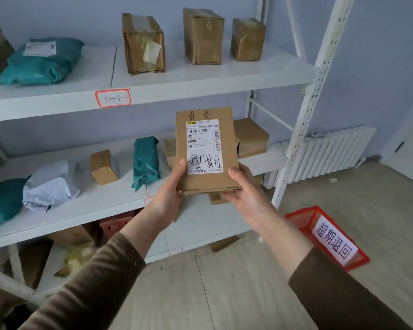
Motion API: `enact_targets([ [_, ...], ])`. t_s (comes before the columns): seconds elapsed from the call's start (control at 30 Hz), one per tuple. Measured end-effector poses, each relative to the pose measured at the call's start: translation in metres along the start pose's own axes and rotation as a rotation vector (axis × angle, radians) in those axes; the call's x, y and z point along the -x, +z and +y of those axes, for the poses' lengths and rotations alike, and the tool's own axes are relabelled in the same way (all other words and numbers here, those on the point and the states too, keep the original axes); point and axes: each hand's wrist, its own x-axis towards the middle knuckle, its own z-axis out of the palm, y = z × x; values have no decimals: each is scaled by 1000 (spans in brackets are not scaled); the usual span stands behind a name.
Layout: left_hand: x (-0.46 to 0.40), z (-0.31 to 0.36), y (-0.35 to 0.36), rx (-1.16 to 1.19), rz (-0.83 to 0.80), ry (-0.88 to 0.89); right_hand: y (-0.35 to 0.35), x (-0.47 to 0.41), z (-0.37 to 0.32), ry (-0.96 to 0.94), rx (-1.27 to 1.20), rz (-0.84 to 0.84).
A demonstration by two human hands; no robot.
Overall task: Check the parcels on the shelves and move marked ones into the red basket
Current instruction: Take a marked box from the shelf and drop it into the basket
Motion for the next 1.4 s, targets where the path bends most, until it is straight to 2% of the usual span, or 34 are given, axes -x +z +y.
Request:
enact_targets([
  [0.3,-79,-57,74,-61,-232,-148,-94,-8,3,15,-26,272],
  [0.4,-99,-81,107,-54,-311,-205,-141,2,13,-14,83,340],
  [0.53,-112,-116,161,-60,-379,-265,-192,21,12,-9,111,445],
  [0.67,-124,-156,220,-67,-428,-317,-249,32,1,64,-13,562],
  [0.77,-132,-185,272,-51,-423,-382,-299,43,-12,88,-12,644],
  [1.07,-146,-278,444,-26,-378,-501,-470,73,-69,220,-45,687],
  [1.2,-158,-311,486,-13,-367,-534,-529,63,-77,258,-87,689],
  [1.4,-213,-353,521,55,-214,-573,-592,7,-76,321,-160,711],
])
